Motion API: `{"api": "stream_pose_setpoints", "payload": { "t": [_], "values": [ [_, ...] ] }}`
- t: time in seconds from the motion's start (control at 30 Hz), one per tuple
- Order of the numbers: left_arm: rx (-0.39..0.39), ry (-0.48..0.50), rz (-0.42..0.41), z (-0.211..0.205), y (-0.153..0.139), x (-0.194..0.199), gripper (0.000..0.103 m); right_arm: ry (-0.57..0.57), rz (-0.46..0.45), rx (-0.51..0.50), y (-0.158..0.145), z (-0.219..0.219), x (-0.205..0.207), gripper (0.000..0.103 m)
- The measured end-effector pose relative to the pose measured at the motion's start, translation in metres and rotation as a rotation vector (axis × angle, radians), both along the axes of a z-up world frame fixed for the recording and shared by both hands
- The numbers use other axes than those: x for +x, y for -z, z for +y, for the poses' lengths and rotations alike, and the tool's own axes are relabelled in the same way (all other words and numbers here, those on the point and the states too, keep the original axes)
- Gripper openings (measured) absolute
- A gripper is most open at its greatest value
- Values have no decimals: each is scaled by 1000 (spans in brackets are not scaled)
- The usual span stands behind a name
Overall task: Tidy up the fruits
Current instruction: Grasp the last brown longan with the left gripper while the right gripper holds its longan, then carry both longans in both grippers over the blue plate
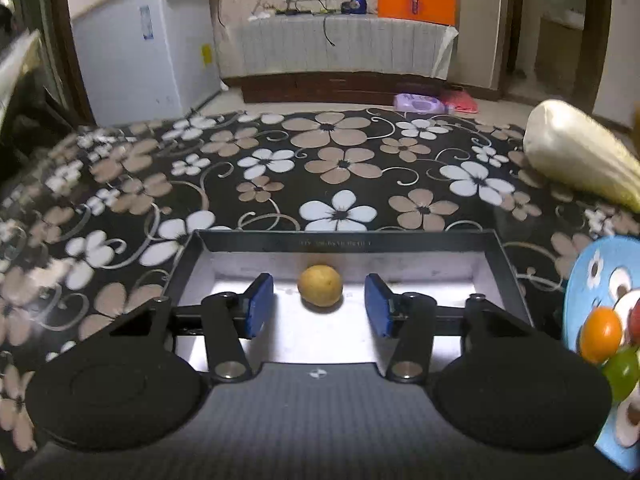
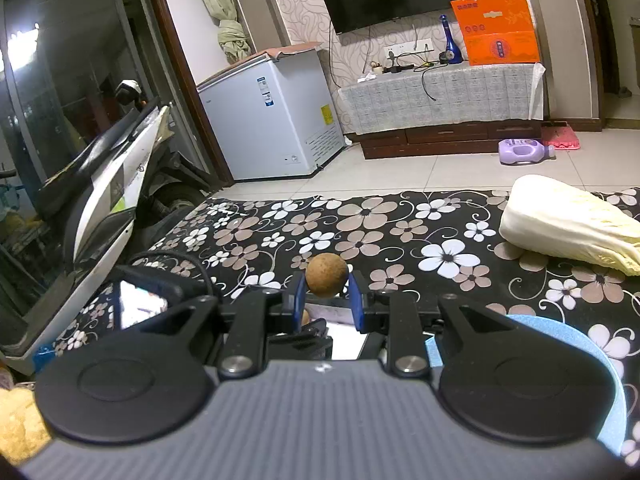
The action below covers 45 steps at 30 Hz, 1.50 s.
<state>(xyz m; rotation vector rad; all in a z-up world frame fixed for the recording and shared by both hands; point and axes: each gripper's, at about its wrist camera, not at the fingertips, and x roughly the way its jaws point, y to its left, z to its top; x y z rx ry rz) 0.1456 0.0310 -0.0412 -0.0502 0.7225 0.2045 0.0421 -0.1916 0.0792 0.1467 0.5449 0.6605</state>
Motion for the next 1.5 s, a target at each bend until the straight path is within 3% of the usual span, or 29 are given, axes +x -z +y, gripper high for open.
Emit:
{"api": "stream_pose_setpoints", "payload": {
  "t": [0.1,0.33,0.7,1.0,1.5],
  "values": [
    [-45,21,-11,3,0,0,28,1,0,-3,0,0,0,26],
    [-59,31,-9,-1,-5,-5,28,-3,8,-32,3,1,0,26],
    [-43,65,-61,-18,-42,-37,28,20,-9,-28,-6,-15,-18,26],
    [-83,190,-115,-66,-71,-69,28,91,-23,-2,-13,-48,-38,26],
    [-97,401,-56,-151,-42,-78,28,189,38,-97,11,-94,-24,27]
  ]
}}
